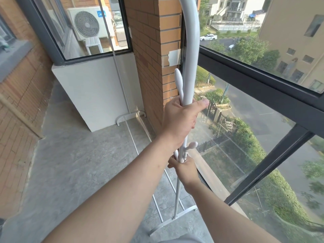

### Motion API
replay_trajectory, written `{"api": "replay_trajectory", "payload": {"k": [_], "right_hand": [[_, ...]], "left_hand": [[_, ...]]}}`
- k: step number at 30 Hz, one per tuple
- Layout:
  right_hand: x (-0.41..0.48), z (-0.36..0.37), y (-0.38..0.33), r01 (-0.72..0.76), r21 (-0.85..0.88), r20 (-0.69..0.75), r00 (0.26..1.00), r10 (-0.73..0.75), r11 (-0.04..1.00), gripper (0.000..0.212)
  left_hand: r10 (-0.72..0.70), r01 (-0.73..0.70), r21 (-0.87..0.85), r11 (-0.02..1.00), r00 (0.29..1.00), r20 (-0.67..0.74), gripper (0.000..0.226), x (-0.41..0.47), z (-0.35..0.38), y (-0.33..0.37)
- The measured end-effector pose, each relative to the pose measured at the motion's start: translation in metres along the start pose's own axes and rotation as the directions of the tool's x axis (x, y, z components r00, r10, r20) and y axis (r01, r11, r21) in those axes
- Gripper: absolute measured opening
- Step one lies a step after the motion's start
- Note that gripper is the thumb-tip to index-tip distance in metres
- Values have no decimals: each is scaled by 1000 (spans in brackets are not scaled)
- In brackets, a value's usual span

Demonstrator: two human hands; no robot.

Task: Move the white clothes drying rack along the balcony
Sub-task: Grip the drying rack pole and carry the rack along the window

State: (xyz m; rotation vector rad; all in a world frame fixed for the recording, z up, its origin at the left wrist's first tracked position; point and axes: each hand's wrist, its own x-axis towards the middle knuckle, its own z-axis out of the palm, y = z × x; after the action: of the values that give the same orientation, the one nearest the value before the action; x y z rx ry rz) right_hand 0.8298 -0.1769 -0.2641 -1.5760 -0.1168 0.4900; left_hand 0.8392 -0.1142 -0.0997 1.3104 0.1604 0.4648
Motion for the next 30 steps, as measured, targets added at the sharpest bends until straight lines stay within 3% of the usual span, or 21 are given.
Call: {"api": "replay_trajectory", "payload": {"k": [3, 8, 16, 30], "right_hand": [[1, -3, 7, -13, -3, -7, 1000, 13, 1000, 27], [0, 4, 8, -66, -49, -62, 996, 63, 997, 42], [0, 6, 2, -105, -70, -59, 993, 101, 992, 15], [-12, 10, 2, -70, -75, -67, 996, 65, 995, 17]], "left_hand": [[-39, 39, 17, 999, 999, -19, 41, -4, 1, -6], [-77, 79, 36, 996, 995, -64, 44, -9, 4, -8], [-84, 95, 71, 993, 986, -147, 37, -13, 11, -1], [-36, 71, 127, 989, 965, -259, 37, -26, 16, 14]]}}
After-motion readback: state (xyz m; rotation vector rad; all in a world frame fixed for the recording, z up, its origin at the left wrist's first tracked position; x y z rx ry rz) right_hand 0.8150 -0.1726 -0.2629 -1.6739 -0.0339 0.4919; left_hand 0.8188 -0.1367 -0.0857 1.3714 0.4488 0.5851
